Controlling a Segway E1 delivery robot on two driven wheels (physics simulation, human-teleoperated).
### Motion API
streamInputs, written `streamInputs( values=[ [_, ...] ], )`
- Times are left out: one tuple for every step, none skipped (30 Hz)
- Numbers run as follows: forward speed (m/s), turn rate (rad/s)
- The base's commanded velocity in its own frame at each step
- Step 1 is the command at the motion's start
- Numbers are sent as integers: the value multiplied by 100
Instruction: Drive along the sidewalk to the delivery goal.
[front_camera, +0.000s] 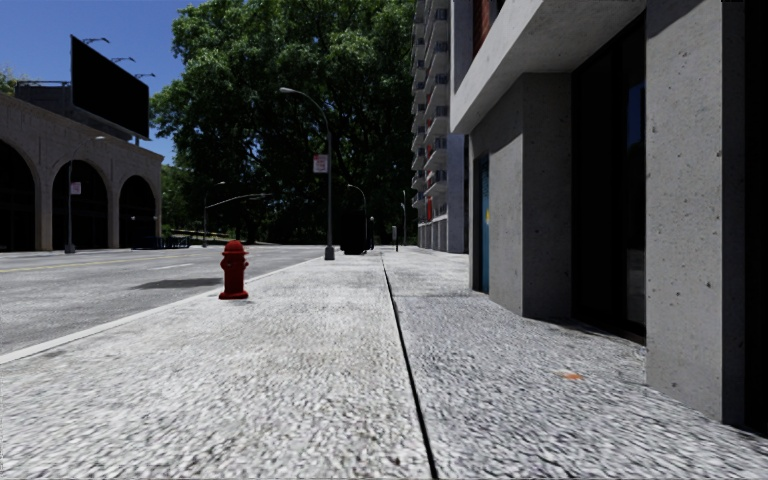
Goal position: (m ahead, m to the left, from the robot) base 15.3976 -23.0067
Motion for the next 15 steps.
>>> streamInputs(
  values=[
    [200, 0],
    [200, 0],
    [200, 0],
    [200, 0],
    [200, 0],
    [200, 0],
    [200, 0],
    [200, 0],
    [200, 0],
    [200, 0],
    [200, 0],
    [200, 0],
    [200, 0],
    [200, 0],
    [200, 0]
  ],
)
